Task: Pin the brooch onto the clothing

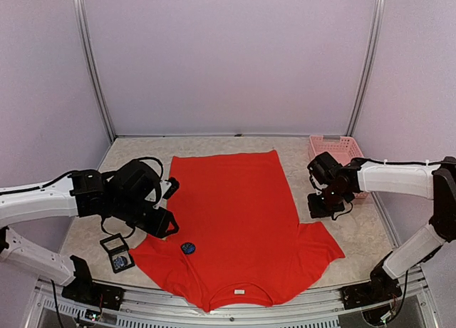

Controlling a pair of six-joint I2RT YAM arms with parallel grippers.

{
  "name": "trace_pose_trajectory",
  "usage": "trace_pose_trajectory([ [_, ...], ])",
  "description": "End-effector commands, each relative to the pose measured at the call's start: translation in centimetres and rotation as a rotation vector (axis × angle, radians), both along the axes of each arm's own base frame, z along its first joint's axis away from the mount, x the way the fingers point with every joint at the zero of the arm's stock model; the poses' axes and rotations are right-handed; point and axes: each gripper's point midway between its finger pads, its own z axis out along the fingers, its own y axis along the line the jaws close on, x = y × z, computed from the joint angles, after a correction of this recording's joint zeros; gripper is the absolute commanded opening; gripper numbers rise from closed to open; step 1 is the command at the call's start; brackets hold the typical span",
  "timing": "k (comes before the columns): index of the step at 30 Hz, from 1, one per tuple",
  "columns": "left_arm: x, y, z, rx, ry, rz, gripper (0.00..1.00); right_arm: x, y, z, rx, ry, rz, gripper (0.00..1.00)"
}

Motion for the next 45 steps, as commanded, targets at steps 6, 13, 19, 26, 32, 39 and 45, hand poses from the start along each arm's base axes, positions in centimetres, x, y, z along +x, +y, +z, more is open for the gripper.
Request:
trace_pose_trajectory([
  [6, 4.1, 6.7, -7.4, 0.071, 0.045, 0.375, 0.42, 1.4, -3.3, -7.1, -0.113, 0.068, -0.035, 0.0],
  [13, 6.7, 10.2, -9.6, 0.115, 0.029, 0.535, 0.46, 3.4, -6.1, -6.8, -0.252, 0.041, -0.094, 0.0],
  [19, 6.0, 9.4, -12.1, 0.14, 0.101, 0.474, 0.58, 4.9, 0.8, -0.4, -0.059, -0.065, 0.108, 0.0],
  [26, 5.2, 9.1, -12.6, 0.134, 0.11, 0.458, 0.3, 8.1, 9.7, 1.4, 0.197, -0.193, 0.277, 0.0],
  [32, 5.7, 10.7, -14.2, 0.202, 0.101, 0.505, 0.0, 11.4, 12.6, -5.0, 0.181, -0.081, 0.36, 0.0],
  [39, 10.2, 13.0, -12.6, 0.27, -0.026, 0.607, 0.0, 15.3, 6.4, -10.1, 0.028, 0.02, 0.163, 0.0],
  [45, 14.6, 12.5, -11.8, 0.269, -0.079, 0.639, 0.09, 18.3, 4.6, -10.2, 0.027, -0.001, 0.127, 0.0],
])
